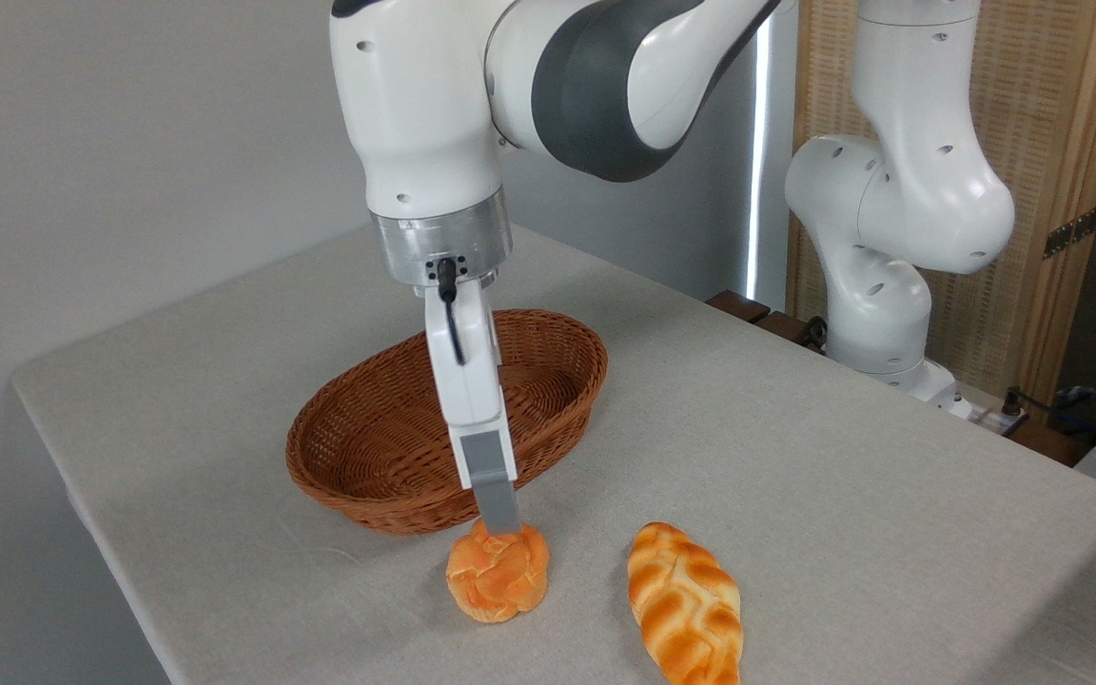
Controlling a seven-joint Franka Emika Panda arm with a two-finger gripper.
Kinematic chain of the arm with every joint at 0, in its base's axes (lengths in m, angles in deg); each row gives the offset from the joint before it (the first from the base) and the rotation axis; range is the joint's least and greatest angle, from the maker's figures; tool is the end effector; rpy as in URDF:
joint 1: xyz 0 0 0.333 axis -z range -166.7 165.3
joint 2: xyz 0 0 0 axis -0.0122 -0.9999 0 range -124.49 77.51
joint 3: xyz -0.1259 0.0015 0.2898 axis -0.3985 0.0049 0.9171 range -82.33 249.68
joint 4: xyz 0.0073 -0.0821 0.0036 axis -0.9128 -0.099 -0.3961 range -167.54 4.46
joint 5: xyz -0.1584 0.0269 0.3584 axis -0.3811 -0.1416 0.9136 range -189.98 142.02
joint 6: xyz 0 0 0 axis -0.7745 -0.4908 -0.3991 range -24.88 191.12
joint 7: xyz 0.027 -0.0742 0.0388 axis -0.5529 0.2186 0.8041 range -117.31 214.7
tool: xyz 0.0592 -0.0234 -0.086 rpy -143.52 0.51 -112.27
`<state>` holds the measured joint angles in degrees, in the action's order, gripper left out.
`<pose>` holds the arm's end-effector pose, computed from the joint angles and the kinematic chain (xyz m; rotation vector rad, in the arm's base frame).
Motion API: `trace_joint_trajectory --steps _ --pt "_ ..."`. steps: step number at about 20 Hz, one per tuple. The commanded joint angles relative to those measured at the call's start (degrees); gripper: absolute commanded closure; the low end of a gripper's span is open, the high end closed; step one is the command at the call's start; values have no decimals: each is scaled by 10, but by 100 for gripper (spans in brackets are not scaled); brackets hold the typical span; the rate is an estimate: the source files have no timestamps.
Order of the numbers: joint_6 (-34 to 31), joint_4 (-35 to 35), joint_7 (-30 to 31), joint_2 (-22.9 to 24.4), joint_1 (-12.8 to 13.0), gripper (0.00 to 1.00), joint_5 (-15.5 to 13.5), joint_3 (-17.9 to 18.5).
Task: Put bread into the basket
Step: 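Move the open gripper over the round orange bun and lower it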
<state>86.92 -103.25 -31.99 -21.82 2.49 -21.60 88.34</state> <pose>0.5515 0.0174 0.4913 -2.3781 1.9970 0.0218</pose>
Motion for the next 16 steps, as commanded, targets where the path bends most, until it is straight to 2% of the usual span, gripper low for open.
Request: trace_joint_trajectory --steps 1,6,8,11,16 --pt "24 -23 -121 6 2 0 35 9" --pt "103 -60 -168 -1 3 0 108 8" --pt "106 -63 -173 -2 5 0 113 8" --pt "107 -62 -220 -1 7 0 119 5" --pt "104 -63 -240 -1 7 0 119 3"
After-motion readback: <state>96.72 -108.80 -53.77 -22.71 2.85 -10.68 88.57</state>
